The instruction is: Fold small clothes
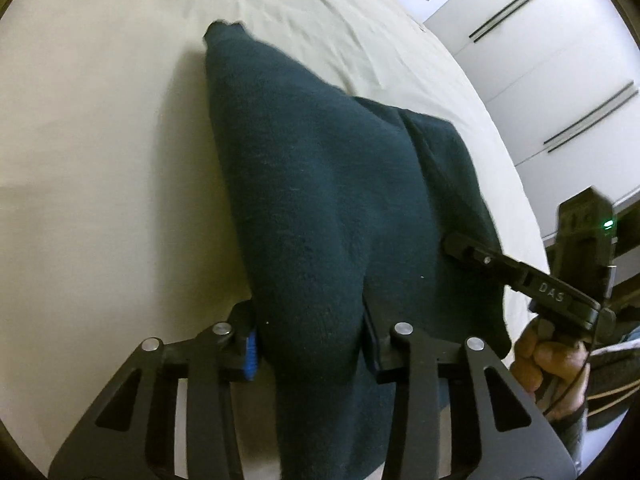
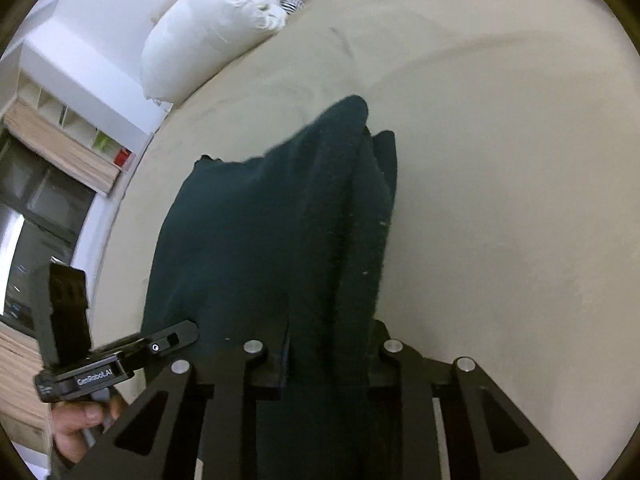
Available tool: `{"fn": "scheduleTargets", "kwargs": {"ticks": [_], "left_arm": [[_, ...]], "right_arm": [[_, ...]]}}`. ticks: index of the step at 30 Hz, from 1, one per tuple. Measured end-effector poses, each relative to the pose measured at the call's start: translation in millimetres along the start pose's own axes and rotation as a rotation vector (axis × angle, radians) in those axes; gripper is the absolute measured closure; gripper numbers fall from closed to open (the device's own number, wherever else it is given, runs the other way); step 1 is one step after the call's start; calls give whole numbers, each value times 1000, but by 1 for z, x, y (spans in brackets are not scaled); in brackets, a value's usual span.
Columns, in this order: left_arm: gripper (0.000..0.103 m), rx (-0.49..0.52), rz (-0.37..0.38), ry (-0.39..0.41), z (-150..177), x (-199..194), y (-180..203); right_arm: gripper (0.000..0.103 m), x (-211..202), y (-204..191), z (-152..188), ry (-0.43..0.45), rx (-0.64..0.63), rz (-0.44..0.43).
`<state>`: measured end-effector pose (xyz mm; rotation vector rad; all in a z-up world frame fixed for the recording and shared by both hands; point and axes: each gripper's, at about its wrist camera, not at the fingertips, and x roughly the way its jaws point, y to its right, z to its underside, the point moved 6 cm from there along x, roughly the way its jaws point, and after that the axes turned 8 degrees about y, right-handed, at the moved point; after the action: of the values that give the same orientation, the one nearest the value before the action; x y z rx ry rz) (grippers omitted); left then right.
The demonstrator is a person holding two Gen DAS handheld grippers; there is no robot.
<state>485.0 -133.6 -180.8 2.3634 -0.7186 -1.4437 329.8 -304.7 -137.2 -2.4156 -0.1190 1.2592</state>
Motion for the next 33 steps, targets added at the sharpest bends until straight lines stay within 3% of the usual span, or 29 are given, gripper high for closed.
{"fn": "scheduleTargets", "kwargs": {"ticks": [4,11,18,24,28,30,33], "left_arm": [[68,23,-13,50,-1,-40,-2],[68,60,-60,151,15,-135,-28],[68,51,-103,194,79,-222,-79],[68,2,-94,167,148,-249,-132],[63,-15,-101,101,195,-215,-161],[54,-42,-77,122,205,-206,-172],[52,-61,-57,148,212,-211,-178]], "right_arm": [[78,-24,-44,7,42,-109,21],[79,-53,-133,39,88,-214,-49],[79,-62,-202,109,66,-225,-167],[79,-40,-207,165,-4,-165,-195],[78,-9,-178,202,-80,-85,-154],[68,1,-162,210,-95,-29,-157],[61,0,-149,212,-71,68,-222]]}}
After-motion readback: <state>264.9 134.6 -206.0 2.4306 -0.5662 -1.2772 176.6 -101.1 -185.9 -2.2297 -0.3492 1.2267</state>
